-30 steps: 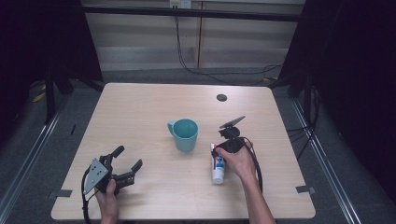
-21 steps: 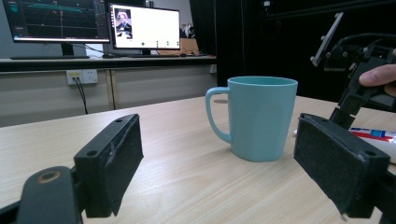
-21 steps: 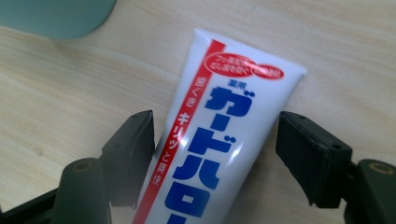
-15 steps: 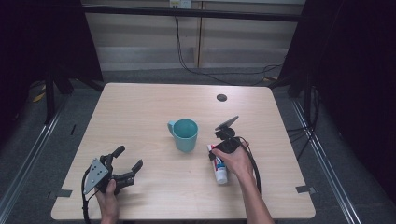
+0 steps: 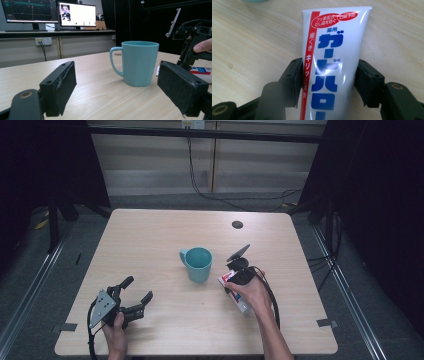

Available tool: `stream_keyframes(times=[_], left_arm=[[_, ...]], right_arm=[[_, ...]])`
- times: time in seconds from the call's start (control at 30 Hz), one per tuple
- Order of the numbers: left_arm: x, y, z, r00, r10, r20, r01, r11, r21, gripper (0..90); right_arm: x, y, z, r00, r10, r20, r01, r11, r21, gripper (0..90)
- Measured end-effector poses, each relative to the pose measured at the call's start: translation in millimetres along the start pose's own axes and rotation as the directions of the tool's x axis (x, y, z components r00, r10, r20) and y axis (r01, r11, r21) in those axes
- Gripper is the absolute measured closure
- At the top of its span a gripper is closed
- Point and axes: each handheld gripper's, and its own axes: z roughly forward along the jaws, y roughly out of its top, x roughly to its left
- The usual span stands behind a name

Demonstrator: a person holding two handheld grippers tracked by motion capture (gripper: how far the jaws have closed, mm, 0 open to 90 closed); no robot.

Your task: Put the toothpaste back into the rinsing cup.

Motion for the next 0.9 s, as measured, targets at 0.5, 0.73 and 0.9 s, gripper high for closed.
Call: stream_keyframes(times=[0.5,0.73,0.9], left_arm=[[0.4,-0.1,-0.2,1.0000,-0.006,0.006,0.006,1.0000,-0.001,15.3],[0.6,-0.1,-0.2,1.0000,-0.002,0.006,0.002,1.0000,-0.001,15.4],[0.4,-0.1,-0.1,1.0000,-0.007,0.005,0.007,1.0000,-0.002,15.4]], right_arm=[[-8.2,-2.3,-7.3,0.9969,-0.006,-0.079,0.008,0.999,0.034,65.4],[-8.0,-6.7,-9.7,0.9959,-0.011,-0.090,0.014,0.999,0.031,66.9],[-9.1,-7.4,-11.0,0.9945,-0.017,-0.103,0.021,0.999,0.042,67.8]])
